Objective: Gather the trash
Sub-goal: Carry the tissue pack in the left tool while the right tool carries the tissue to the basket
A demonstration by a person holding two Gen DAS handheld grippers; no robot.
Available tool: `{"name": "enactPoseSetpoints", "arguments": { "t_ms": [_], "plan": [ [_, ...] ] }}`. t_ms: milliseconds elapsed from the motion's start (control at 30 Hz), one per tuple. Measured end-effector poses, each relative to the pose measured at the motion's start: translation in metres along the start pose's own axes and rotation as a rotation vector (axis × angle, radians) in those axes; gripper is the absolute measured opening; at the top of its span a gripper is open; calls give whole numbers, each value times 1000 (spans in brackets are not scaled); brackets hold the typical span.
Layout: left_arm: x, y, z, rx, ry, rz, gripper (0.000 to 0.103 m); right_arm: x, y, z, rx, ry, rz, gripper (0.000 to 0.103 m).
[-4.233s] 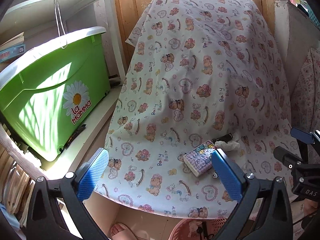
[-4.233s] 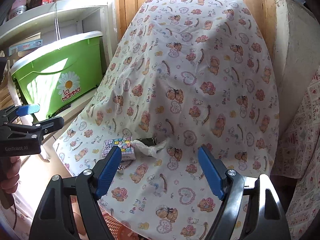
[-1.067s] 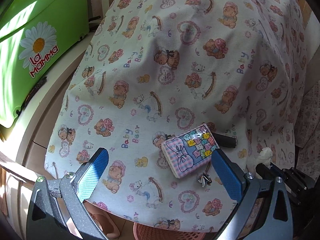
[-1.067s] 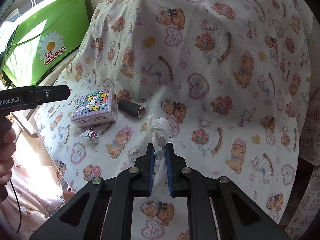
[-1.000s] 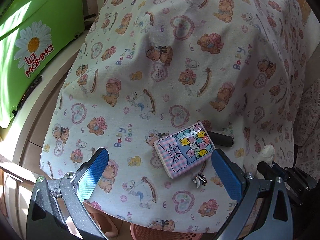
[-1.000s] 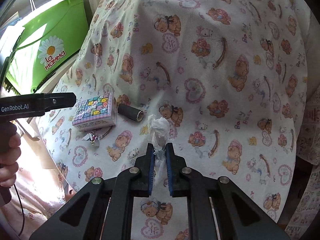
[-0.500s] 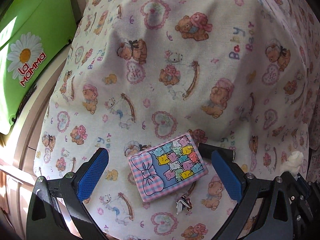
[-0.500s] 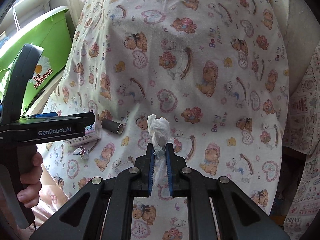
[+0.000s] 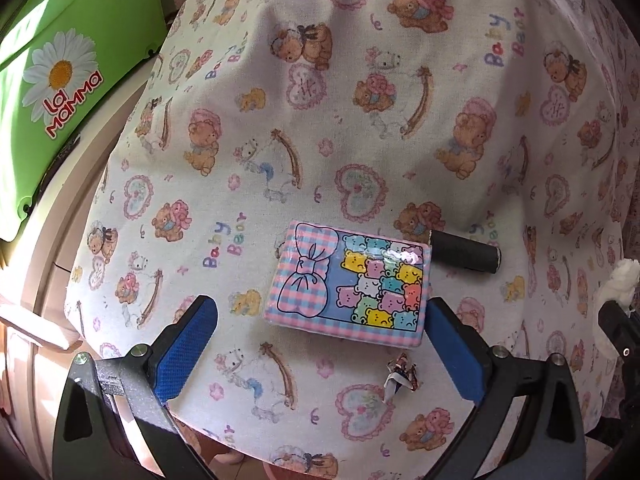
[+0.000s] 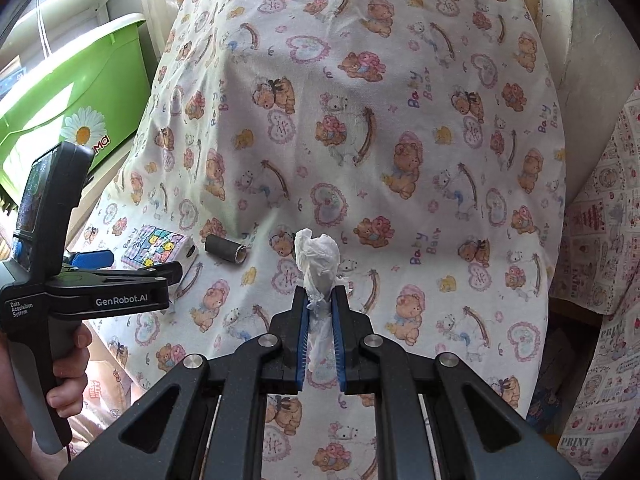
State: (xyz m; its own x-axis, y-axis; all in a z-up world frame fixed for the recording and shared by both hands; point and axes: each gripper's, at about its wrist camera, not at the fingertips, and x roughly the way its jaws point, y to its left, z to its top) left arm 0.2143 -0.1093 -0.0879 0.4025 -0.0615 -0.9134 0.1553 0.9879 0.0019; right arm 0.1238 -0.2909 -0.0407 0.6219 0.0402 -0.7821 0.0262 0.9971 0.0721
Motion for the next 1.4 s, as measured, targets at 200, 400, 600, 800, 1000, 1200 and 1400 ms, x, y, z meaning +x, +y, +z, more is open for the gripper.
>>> {"name": "enactPoseSetpoints", "arguments": {
  "t_ms": [200, 400, 600, 800, 1000, 1200, 1400],
  "plan": [
    [-5, -5, 6, 94, -28, -64, 92, 0, 4, -4, -22, 8, -4, 12],
    [0, -9, 17, 80, 5, -106, 71, 0, 1, -6, -16, 12, -5, 12],
    [-8, 8, 16, 32, -12, -113, 70, -1, 0, -6, -13, 10, -4, 12],
    [-24, 25, 10, -10, -37, -141, 70, -1, 4, -6, -24, 6, -1, 12],
    [-41, 39, 0, -23, -62, -142, 70, -4, 7, -10, -33, 4, 2, 12],
    [-62, 37, -14, -4, -86, -135, 70, -17, 14, -22, -40, -6, 27, 12],
    [-85, 42, -31, 20, -85, -147, 70, -51, 24, -33, -53, -42, 111, 12]
  ]
}}
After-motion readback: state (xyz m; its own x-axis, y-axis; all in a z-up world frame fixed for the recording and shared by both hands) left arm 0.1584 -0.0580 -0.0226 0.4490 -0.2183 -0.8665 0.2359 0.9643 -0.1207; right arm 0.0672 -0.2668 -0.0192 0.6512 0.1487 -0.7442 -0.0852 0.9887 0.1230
